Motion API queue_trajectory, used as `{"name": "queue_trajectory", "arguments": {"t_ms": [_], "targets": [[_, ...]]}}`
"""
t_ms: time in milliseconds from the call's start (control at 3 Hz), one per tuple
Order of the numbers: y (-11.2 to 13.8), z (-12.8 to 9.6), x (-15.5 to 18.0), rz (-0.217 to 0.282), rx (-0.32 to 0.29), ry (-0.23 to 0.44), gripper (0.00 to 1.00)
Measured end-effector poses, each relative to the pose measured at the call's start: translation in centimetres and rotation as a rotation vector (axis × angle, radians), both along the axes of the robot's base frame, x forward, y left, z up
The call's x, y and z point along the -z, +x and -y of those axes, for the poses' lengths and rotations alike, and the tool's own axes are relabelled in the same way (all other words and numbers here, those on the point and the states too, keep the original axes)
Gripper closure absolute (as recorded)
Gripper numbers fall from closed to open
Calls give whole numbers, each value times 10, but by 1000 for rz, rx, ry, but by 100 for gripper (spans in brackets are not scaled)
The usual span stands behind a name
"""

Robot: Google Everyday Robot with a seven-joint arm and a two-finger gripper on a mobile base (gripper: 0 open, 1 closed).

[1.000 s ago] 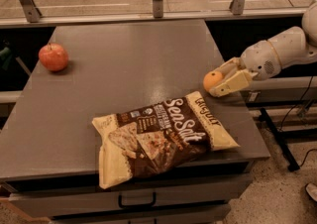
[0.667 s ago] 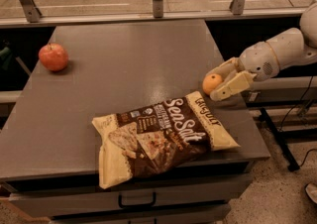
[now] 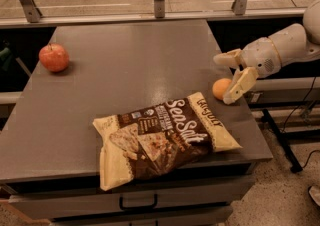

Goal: Move orange near brown chip bag

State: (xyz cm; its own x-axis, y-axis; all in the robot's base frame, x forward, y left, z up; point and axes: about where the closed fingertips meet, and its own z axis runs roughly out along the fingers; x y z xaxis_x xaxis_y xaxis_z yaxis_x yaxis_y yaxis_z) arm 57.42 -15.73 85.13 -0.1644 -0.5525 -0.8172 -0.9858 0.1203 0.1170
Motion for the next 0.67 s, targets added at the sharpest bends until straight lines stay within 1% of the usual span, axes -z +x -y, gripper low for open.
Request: {"name": "queue_trajectory", "arguments": {"t_ms": [333,667], "targets": [[14,4,-21,57,10,-11,0],[32,10,-54,155,58,1,0]]}}
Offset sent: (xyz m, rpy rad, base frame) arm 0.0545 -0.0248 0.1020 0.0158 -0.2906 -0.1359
